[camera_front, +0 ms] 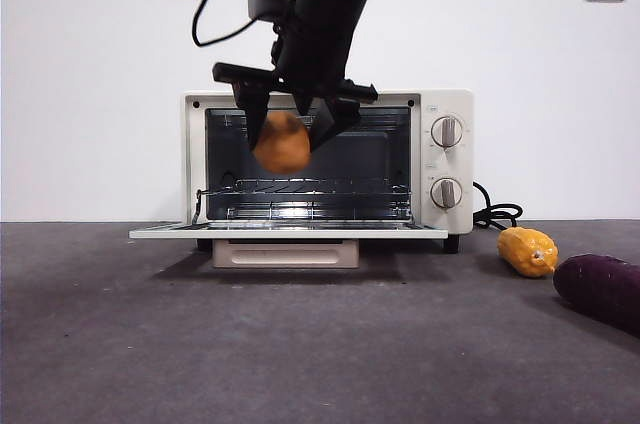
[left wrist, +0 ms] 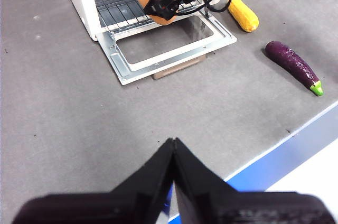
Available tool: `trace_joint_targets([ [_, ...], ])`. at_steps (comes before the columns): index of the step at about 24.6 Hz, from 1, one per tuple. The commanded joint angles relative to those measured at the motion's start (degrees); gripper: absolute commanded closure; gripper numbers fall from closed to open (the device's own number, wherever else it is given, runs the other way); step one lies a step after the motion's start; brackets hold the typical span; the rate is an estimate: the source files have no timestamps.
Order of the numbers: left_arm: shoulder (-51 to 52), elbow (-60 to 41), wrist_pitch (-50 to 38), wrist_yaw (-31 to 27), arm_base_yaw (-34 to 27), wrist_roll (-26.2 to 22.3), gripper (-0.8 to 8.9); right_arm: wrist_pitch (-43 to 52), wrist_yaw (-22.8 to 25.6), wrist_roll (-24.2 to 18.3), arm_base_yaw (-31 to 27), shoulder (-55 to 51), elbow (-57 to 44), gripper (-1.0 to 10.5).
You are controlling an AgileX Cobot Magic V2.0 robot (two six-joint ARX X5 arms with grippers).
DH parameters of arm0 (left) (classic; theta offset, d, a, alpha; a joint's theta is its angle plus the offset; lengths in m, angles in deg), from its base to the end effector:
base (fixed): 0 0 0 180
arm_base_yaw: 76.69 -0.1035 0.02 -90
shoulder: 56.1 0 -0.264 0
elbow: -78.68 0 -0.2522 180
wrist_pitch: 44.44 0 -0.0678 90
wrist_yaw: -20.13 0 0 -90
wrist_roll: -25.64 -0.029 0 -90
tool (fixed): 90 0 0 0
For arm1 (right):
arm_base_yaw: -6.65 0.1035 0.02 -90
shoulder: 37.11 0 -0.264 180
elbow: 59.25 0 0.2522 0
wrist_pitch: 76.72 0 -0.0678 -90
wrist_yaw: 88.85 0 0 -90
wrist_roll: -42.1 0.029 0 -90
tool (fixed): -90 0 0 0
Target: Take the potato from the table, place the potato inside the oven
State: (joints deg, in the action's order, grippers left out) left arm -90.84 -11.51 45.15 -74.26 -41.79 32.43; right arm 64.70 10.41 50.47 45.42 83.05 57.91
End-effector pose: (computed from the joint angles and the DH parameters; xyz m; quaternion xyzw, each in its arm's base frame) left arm 0.0235 -0.0137 0.4059 0.0450 0.2938 -0.2343 0.9256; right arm 0.3745 0.2948 0.2546 -0.0781 0.3407 0.2138 0.9122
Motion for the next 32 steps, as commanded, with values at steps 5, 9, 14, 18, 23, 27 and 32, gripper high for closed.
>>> trace_joint_targets([
  [5,0.35,-0.35,-0.20,-0.33,-0.13,-1.05,8.19,4.28,1.68,1.11,-2.12,1.64,-0.15,8.8],
  [9,0.35,-0.35,-0.20,-1.29,-0.13,-1.44,8.19,5.55,1.68,1.53,-2.84,1.88,-0.15,8.8],
  [14,0.28,-0.35,-0.20,-1.68,-0.13,-1.42,8.19,7.23,1.66,1.53,-3.65,2.80,-0.15,8.8],
  [18,0.28,-0.35,-0.20,-1.68,-0.13,-1.40,8.19,7.63,1.66,1.55,-3.91,4.04,-0.15,8.7],
  [23,0.24,-0.35,-0.20,-1.66,-0.13,-1.40,8.19,7.78,1.68,1.75,-3.98,4.63,-0.15,7.5],
  [27,0.24,-0.35,-0.20,-1.66,-0.13,-1.40,8.19,8.68,1.90,1.77,-4.00,4.63,-0.15,7.2],
  [32,0.24,-0.35,-0.20,-1.64,-0.13,-1.38,8.19,8.55,2.29,1.70,-4.02,5.05,-0.15,7.2],
])
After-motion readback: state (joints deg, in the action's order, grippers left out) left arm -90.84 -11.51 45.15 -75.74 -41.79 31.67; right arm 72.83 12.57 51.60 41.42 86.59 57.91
